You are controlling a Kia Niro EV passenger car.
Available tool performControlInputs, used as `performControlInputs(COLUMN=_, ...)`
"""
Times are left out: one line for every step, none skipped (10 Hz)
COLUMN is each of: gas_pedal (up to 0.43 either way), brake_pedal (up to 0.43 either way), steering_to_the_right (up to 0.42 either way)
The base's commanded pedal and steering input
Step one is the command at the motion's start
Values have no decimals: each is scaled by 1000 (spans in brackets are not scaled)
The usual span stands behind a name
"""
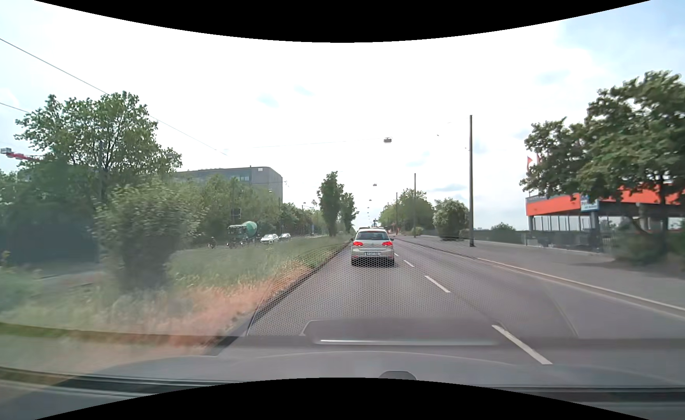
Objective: Follow the waypoints while adhering to traffic rules and regulations
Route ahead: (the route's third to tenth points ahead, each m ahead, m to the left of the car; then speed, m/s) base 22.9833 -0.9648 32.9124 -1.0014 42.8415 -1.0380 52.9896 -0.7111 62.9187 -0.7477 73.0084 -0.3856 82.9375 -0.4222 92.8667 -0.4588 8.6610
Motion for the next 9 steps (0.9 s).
performControlInputs(gas_pedal=8, brake_pedal=0, steering_to_the_right=-7)
performControlInputs(gas_pedal=8, brake_pedal=0, steering_to_the_right=-7)
performControlInputs(gas_pedal=39, brake_pedal=0, steering_to_the_right=-6)
performControlInputs(gas_pedal=47, brake_pedal=0, steering_to_the_right=-6)
performControlInputs(gas_pedal=59, brake_pedal=0, steering_to_the_right=-6)
performControlInputs(gas_pedal=59, brake_pedal=0, steering_to_the_right=-6)
performControlInputs(gas_pedal=67, brake_pedal=0, steering_to_the_right=-6)
performControlInputs(gas_pedal=79, brake_pedal=0, steering_to_the_right=-6)
performControlInputs(gas_pedal=87, brake_pedal=0, steering_to_the_right=-6)
